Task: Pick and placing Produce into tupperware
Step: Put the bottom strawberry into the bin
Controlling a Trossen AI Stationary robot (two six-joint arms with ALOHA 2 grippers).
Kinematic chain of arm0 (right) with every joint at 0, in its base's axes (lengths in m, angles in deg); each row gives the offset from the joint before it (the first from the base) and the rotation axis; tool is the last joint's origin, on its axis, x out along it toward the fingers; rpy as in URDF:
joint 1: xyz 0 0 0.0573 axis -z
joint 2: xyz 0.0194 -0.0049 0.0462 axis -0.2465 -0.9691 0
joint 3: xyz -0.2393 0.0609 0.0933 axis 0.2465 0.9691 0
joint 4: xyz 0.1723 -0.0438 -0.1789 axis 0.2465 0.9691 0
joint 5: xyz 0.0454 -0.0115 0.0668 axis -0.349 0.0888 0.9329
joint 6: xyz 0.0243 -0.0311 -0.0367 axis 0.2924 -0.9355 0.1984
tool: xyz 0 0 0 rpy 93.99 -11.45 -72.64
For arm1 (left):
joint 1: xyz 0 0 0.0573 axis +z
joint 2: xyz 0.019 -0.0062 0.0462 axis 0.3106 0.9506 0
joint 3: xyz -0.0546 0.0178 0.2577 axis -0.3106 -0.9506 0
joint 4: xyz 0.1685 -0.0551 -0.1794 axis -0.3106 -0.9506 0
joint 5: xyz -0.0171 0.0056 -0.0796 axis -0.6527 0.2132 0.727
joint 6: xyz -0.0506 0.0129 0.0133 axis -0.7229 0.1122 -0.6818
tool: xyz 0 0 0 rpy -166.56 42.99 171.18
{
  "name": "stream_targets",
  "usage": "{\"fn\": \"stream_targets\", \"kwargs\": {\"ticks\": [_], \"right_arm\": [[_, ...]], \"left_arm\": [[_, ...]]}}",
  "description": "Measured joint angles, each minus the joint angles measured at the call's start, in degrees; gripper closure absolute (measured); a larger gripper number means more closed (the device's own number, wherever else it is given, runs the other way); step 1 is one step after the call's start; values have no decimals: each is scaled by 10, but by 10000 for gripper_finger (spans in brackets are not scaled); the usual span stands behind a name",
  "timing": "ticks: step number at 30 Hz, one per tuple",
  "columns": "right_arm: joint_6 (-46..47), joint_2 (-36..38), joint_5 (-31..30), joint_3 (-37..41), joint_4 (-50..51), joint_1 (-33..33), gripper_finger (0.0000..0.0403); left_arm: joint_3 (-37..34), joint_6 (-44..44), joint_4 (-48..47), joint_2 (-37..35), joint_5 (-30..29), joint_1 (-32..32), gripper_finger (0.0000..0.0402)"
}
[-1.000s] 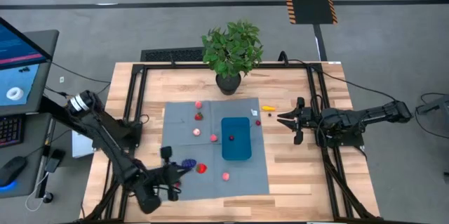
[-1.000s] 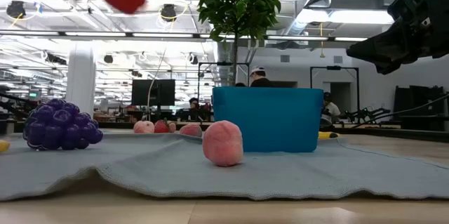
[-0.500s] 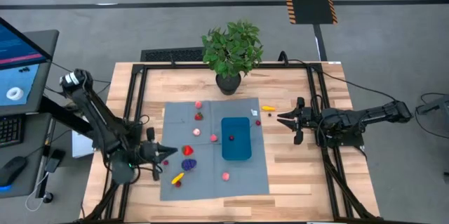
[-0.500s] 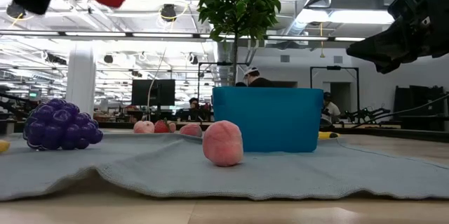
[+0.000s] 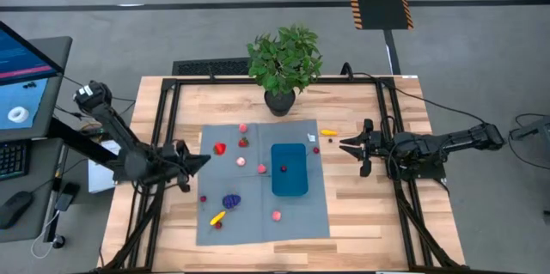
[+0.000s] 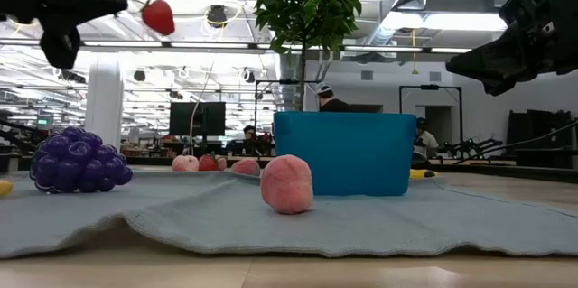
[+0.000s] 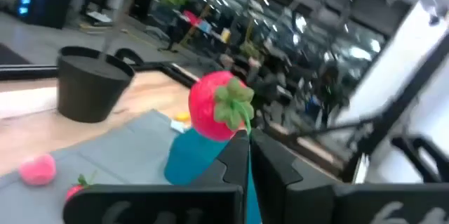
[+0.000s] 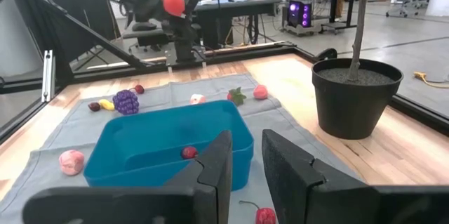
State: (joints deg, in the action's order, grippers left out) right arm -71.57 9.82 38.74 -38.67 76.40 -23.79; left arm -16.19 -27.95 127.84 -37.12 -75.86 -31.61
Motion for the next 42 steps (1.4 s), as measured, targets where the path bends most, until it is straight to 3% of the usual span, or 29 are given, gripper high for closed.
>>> {"fn": "stream_targets", "kwargs": {"ticks": [14, 17, 21, 23, 27, 34, 42], "right_arm": [[1, 0, 0, 0, -2, 0, 300], [1, 0, 0, 0, -2, 0, 300], [1, 0, 0, 0, -2, 0, 300], [0, 0, 0, 0, -2, 0, 300], [0, 0, 0, 0, -1, 0, 300], [0, 0, 0, 0, 0, 0, 300], [15, 0, 0, 0, 0, 0, 300]], "left_arm": [[-6, -36, 48, -14, 195, 171, 401], [-6, 44, 46, -14, 252, 190, 401], [-6, 227, 37, -14, 349, 199, 401], [-6, 291, 32, -14, 349, 202, 401], [-6, 356, 25, -13, 298, 216, 401], [-6, 470, 5, -13, 261, 239, 401], [-6, 462, -2, -13, 255, 258, 401]]}}
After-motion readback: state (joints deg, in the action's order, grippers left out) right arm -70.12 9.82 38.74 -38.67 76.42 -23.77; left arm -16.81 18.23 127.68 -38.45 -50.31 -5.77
